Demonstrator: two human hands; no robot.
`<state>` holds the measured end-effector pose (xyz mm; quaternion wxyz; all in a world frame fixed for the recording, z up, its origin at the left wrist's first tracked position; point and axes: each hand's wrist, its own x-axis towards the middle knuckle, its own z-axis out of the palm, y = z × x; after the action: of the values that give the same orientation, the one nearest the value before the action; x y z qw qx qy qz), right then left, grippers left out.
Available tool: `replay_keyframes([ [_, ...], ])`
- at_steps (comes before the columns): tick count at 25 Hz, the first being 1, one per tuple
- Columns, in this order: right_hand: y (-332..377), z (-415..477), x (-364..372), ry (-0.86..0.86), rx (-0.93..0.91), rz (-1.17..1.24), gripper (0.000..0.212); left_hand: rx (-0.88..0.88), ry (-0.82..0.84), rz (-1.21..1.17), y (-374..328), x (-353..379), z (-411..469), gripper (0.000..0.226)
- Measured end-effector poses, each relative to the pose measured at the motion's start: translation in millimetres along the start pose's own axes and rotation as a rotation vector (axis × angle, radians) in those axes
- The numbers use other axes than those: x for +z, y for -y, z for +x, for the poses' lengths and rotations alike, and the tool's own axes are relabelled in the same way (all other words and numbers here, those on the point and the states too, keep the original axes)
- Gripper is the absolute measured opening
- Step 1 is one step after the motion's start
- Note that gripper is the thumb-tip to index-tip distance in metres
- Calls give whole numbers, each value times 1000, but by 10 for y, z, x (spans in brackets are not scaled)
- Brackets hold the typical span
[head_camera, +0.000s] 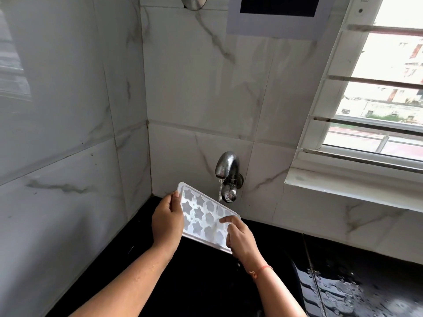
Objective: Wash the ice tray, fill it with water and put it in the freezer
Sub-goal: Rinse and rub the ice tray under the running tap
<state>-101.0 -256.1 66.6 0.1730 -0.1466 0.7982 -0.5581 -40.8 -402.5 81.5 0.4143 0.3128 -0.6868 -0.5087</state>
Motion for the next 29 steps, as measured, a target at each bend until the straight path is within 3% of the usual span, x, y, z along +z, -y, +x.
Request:
replay_keyframes([
  [6, 49, -19, 60, 166, 64, -154, 39, -4, -4, -13, 5, -45, 17, 33],
  [14, 112, -24, 22, 203, 92, -187, 39, -11, -36, -22, 41, -78, 58, 33],
  [29, 70, 14, 85, 210, -27, -301, 42, 21, -1, -26, 30, -143, 10, 31],
])
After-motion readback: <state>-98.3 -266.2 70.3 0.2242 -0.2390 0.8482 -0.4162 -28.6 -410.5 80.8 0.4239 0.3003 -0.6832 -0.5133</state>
